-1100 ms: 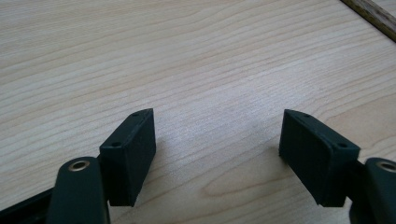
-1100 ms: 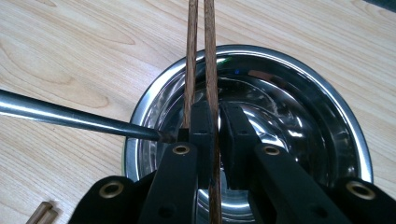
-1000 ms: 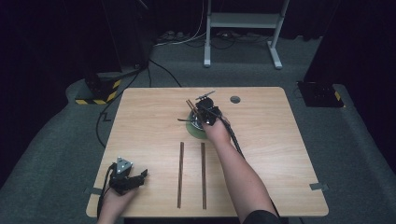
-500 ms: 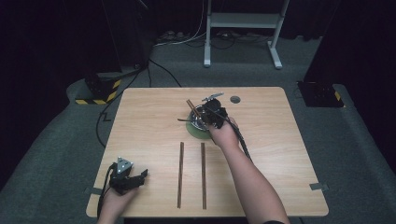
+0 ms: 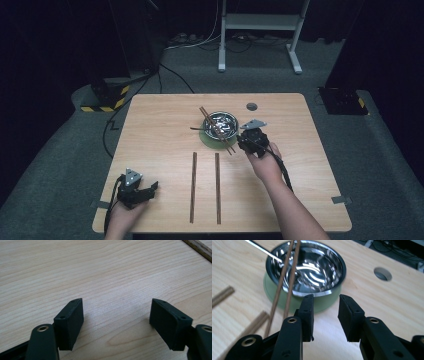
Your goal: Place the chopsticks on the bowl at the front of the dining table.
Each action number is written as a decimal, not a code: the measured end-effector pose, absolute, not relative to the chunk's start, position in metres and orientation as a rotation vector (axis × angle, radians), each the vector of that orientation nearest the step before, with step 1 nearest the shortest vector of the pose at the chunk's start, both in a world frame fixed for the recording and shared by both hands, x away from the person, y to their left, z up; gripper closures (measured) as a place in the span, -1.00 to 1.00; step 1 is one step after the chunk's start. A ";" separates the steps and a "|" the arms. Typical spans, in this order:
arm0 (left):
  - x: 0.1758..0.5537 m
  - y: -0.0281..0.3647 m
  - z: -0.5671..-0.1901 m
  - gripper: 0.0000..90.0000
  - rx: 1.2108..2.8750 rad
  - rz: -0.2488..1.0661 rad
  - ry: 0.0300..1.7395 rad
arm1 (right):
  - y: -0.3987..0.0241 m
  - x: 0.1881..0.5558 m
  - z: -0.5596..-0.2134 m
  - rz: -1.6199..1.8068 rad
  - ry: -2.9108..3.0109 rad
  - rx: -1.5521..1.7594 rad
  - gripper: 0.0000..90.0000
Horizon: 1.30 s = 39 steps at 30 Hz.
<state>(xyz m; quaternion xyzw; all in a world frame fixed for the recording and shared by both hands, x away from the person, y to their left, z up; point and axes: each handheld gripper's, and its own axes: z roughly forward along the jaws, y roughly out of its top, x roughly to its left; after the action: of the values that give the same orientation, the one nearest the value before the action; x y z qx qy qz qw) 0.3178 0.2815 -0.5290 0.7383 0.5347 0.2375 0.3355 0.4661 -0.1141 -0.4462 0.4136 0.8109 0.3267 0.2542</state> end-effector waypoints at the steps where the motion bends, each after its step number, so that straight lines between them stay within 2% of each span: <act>1: 0.318 0.281 -0.529 -0.39 1.925 0.619 1.395 | -0.119 0.462 -0.449 0.890 2.205 1.132 0.44; 11: 0.318 0.282 -0.529 -0.41 1.918 0.616 1.394 | -0.140 0.440 -0.486 0.950 2.269 1.154 0.46; 19: 0.319 0.281 -0.529 -0.40 1.921 0.615 1.389 | -0.138 0.428 -0.507 0.964 2.297 1.122 0.34; 24: 0.320 0.277 -0.527 -0.28 1.951 0.646 1.379 | -0.140 0.429 -0.516 0.931 2.331 1.166 0.32; 26: 0.325 0.274 -0.524 -0.23 1.970 0.618 1.399 | -0.140 0.430 -0.517 0.968 2.328 1.206 0.33; 33: 0.342 0.238 -0.504 -0.05 1.989 0.643 1.336 | -0.141 0.438 -0.503 1.047 2.322 1.207 0.36; 39: 0.361 0.191 -0.486 0.14 1.942 0.521 1.294 | -0.143 0.451 -0.491 1.100 2.240 1.220 0.37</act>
<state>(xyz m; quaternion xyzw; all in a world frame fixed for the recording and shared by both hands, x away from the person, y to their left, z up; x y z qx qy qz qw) 0.3605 0.1914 -0.4855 0.7556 0.5036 0.2026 0.3665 0.4509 -0.1428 -0.4905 0.4319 0.7932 0.3895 0.1808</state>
